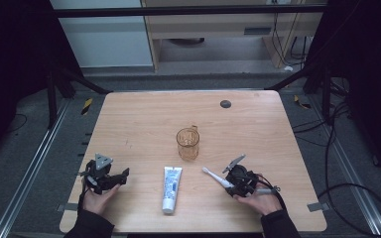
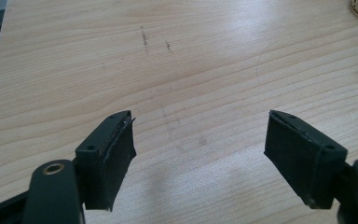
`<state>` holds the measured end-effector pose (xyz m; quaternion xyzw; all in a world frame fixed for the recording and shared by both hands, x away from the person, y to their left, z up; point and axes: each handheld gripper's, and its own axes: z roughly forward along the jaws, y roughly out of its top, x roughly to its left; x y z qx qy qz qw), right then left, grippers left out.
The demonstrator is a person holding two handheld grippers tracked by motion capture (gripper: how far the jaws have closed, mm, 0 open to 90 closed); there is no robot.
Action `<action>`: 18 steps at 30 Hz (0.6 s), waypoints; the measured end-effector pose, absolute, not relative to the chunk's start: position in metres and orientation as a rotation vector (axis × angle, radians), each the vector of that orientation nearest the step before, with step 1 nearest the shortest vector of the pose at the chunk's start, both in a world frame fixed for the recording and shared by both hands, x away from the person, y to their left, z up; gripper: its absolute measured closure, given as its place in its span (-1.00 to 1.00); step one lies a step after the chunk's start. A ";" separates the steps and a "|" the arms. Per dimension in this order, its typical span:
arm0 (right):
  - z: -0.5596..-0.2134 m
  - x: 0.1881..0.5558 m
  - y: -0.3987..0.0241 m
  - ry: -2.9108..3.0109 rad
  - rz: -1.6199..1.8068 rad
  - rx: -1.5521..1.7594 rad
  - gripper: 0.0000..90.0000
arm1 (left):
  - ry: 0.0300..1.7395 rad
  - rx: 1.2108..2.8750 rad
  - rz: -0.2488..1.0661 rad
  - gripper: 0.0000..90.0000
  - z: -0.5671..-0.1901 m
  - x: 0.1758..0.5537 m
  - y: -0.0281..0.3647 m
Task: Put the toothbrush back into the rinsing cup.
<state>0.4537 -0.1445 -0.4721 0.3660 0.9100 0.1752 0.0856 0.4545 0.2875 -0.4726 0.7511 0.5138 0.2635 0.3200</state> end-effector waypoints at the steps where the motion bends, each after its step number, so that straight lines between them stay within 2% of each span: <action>1: -0.472 0.454 -0.144 2.713 0.522 1.091 0.45 | 1.350 1.974 0.693 -0.49 -0.473 0.454 0.287; 18: -0.471 0.455 -0.144 2.711 0.503 1.143 0.49 | 1.352 1.976 0.693 -0.49 -0.473 0.455 0.287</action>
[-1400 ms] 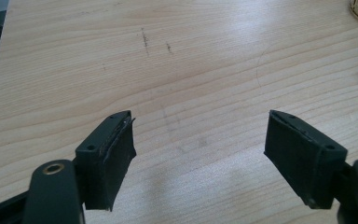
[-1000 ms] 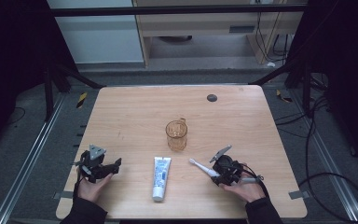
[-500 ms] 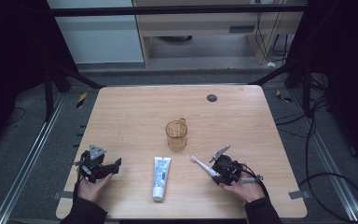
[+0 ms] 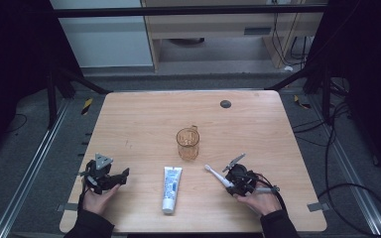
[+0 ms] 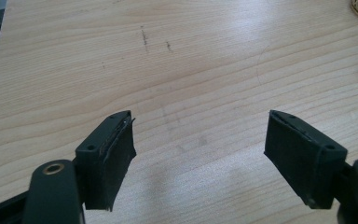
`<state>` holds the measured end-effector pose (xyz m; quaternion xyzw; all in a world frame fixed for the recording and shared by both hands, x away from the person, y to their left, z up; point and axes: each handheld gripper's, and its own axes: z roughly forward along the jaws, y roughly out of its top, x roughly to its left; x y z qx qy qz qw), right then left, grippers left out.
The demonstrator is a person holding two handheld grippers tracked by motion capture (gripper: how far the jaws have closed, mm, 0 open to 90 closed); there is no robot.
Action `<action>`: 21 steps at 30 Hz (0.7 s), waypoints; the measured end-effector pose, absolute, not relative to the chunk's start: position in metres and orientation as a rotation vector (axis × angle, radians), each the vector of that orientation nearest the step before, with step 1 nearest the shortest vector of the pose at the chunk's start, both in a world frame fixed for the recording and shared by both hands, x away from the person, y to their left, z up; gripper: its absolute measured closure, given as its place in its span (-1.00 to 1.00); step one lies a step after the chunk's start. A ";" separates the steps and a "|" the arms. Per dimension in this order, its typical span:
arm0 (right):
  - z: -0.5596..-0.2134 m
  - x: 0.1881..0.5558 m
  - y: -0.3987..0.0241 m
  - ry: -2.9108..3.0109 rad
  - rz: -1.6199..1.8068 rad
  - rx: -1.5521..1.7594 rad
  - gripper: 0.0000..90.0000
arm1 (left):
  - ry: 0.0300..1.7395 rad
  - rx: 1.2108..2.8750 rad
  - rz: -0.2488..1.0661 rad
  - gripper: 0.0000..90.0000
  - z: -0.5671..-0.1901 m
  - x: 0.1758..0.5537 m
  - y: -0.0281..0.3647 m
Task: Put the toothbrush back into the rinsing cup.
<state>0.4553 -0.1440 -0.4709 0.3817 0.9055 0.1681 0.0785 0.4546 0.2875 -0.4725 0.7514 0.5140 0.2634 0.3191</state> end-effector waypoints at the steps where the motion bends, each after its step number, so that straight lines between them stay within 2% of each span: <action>1: -0.471 0.455 -0.144 2.711 0.508 1.147 0.49 | 1.352 1.976 0.693 -0.49 -0.473 0.455 0.287; 21: -0.444 0.452 -0.158 2.614 0.732 1.182 0.49 | 1.352 1.975 0.691 -0.49 -0.472 0.454 0.288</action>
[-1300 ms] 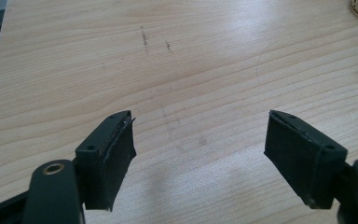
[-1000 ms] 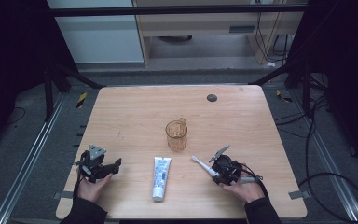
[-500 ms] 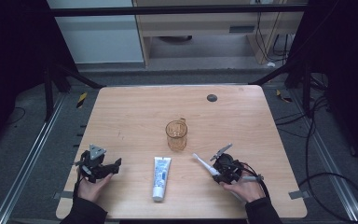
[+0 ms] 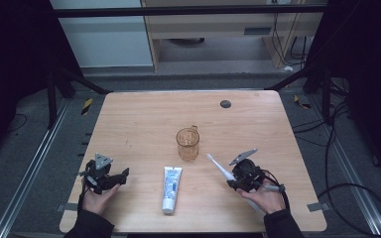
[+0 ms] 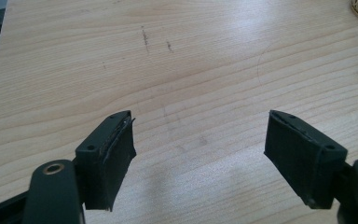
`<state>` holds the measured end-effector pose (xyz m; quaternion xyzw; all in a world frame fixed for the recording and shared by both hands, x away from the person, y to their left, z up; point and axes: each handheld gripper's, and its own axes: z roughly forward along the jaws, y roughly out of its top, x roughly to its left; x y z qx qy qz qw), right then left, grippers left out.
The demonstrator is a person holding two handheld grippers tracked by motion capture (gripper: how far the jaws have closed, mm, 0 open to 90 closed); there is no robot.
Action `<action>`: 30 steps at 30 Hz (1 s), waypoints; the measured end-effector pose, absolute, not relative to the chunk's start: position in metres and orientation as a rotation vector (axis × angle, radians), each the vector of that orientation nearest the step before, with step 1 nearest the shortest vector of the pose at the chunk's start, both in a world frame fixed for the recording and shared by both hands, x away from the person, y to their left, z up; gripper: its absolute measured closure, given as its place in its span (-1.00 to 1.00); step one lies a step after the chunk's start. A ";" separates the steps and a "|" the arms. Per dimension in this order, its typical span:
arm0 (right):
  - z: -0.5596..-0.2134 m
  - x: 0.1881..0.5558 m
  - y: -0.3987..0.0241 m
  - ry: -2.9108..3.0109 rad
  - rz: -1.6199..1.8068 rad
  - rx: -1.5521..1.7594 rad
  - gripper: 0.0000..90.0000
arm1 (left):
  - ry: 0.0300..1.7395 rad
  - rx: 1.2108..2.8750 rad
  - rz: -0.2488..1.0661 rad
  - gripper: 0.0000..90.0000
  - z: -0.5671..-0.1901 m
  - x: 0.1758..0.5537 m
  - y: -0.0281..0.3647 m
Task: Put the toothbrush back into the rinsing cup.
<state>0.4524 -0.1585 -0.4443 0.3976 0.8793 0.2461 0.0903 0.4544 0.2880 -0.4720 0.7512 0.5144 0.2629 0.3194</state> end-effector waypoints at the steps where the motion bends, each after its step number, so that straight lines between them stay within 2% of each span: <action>1: -0.442 0.452 -0.159 2.597 0.760 1.185 0.49 | 1.354 1.971 0.692 -0.49 -0.472 0.454 0.288; 12: -0.426 0.451 -0.171 2.346 1.100 1.230 0.49 | 1.357 1.962 0.698 -0.49 -0.472 0.454 0.289; 30: -0.402 0.453 -0.170 1.931 1.437 1.216 0.49 | 1.359 1.948 0.702 -0.49 -0.471 0.454 0.288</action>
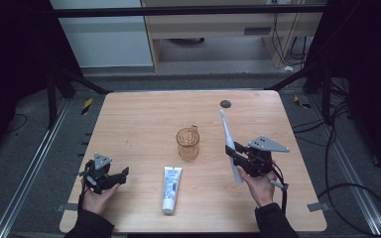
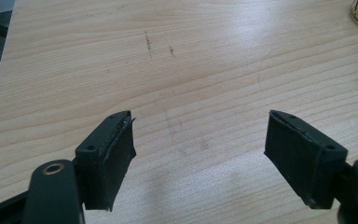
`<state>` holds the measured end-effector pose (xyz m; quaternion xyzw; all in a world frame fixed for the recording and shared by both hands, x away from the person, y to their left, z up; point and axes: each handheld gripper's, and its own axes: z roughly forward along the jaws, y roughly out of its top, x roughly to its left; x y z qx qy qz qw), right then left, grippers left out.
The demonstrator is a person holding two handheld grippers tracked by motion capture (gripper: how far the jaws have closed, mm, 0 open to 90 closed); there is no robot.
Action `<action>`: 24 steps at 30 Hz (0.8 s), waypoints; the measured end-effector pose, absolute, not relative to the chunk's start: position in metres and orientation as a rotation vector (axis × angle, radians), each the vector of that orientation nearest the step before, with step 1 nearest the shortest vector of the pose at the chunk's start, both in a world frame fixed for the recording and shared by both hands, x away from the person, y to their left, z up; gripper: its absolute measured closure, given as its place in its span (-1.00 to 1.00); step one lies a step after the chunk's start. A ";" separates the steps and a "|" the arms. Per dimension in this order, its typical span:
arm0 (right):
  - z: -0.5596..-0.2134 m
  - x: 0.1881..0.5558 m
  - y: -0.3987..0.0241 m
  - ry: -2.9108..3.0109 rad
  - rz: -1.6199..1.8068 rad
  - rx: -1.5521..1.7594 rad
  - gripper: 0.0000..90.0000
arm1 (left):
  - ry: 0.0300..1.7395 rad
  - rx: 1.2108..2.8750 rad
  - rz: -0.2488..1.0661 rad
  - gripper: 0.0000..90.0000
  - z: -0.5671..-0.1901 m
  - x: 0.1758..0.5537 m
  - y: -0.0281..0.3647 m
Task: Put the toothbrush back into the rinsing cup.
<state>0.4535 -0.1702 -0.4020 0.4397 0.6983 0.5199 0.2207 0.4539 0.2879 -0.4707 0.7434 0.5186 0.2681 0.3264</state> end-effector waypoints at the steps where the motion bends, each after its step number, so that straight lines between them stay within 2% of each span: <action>1: -0.401 0.454 -0.169 1.900 1.454 1.215 0.49 | 1.358 1.948 0.702 -0.49 -0.471 0.454 0.288; 24: -0.381 0.477 -0.136 1.605 1.573 1.172 0.49 | 1.356 1.937 0.704 -0.49 -0.470 0.453 0.289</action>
